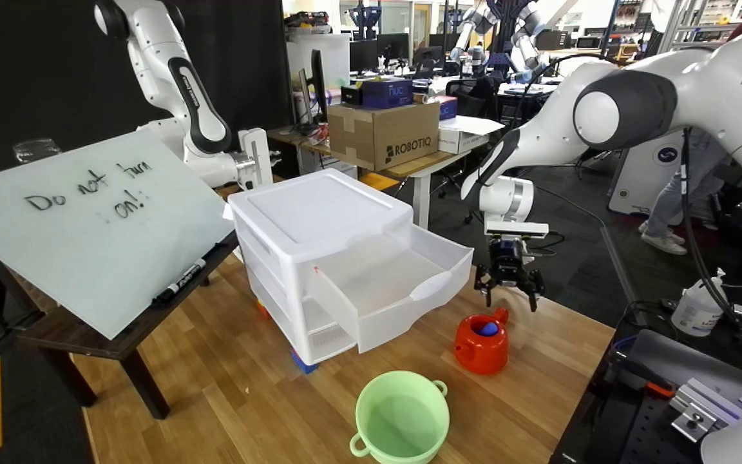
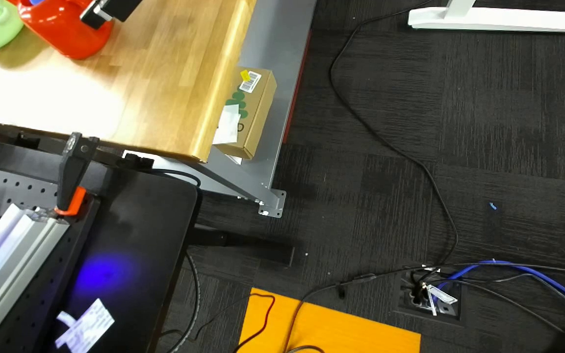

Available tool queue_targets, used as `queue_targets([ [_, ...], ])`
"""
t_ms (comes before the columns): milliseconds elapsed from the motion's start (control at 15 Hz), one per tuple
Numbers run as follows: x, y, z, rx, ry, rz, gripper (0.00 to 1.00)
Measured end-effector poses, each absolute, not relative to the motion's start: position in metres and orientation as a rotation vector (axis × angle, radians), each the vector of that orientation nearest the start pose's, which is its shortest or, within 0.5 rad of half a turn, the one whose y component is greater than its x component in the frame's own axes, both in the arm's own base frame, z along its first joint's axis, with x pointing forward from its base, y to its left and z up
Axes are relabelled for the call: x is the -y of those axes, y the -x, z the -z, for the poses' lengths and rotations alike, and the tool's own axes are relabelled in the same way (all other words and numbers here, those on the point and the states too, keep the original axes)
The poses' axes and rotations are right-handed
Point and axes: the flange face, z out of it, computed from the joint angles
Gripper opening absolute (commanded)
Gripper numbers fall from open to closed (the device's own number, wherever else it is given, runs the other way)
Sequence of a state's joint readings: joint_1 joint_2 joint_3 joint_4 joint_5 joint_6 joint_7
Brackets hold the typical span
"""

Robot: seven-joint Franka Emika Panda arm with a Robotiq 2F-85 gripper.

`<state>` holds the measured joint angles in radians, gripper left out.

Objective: Move the light red object to the right

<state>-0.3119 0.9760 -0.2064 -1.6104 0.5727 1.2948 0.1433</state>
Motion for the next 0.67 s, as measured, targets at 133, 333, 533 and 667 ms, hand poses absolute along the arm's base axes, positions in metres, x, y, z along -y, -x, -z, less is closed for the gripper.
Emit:
queue_targets([
  [133, 0.194, -0.484, -0.051, -0.975, 1.919, -1.426, 1.00],
  [333, 0.190, -0.484, -0.047, -0.968, 1.913, -1.436, 1.00],
  [533, 0.189, -0.482, -0.043, -0.968, 1.908, -1.443, 1.00],
  [667, 0.189, -0.481, -0.040, -0.969, 1.905, -1.449, 0.98],
])
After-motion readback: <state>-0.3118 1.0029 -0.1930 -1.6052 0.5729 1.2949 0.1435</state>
